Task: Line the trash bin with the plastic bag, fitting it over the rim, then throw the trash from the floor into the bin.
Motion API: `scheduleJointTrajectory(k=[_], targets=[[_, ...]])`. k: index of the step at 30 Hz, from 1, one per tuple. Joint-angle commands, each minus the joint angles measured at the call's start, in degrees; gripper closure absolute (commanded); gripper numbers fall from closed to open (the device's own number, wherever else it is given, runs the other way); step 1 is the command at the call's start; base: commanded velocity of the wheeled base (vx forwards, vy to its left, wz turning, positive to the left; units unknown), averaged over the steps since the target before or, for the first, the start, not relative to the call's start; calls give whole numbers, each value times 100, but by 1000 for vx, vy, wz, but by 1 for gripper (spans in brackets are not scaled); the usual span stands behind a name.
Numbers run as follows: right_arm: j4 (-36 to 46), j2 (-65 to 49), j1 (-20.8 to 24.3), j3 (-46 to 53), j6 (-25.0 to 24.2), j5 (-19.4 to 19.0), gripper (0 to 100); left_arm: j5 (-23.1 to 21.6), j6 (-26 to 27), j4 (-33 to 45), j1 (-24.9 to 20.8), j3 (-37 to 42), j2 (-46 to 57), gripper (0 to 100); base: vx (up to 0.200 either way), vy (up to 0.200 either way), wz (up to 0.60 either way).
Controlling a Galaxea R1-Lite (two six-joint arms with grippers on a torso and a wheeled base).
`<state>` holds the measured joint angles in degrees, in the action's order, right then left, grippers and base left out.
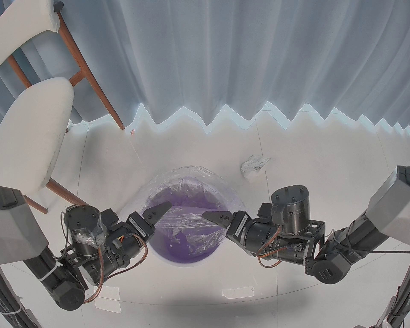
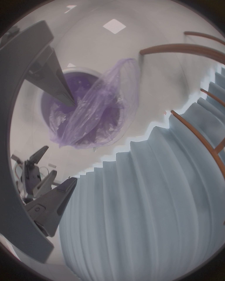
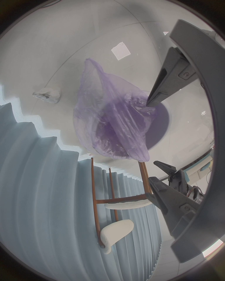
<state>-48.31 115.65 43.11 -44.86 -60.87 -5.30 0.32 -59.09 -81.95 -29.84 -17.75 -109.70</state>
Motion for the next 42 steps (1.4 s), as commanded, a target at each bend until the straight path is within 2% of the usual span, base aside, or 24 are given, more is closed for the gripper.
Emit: scheduleJointTrajectory(k=[1, 5, 13, 20, 25, 31, 37, 38, 42], targets=[[-3, 54, 145, 30, -22, 3, 0, -120, -525, 65, -127, 334, 511, 0, 0, 0, 0], [-3, 45, 145, 48, -4, 3, 0, -216, -578, 73, -118, 351, 397, 0, 0, 0, 0], [-196, -34, 49, 74, 14, 38, 0, -225, -621, -41, -22, 254, -684, 0, 0, 0, 0], [-486, -122, -197, 171, 49, 29, 0, -234, -578, -665, 75, 114, -1159, 0, 0, 0, 0], [-486, -175, -276, 153, 49, 21, 0, -260, -560, -656, 181, -150, -1229, 0, 0, 0, 0], [-486, -289, -276, 171, 57, 21, 0, -515, -551, -656, 348, -457, -1290, 0, 0, 0, 0], [-486, -377, -347, 171, 66, 21, 0, -541, -534, -647, 321, -563, -1290, 0, 0, 0, 0], [-486, -377, -347, 171, 66, 21, 0, -541, -534, -647, 321, -563, -1290, 100, 0, 0, 0], [-486, -333, -364, 171, 101, 3, 0, -506, -481, -656, 260, -405, -1264, 100, 0, 0, 0]])
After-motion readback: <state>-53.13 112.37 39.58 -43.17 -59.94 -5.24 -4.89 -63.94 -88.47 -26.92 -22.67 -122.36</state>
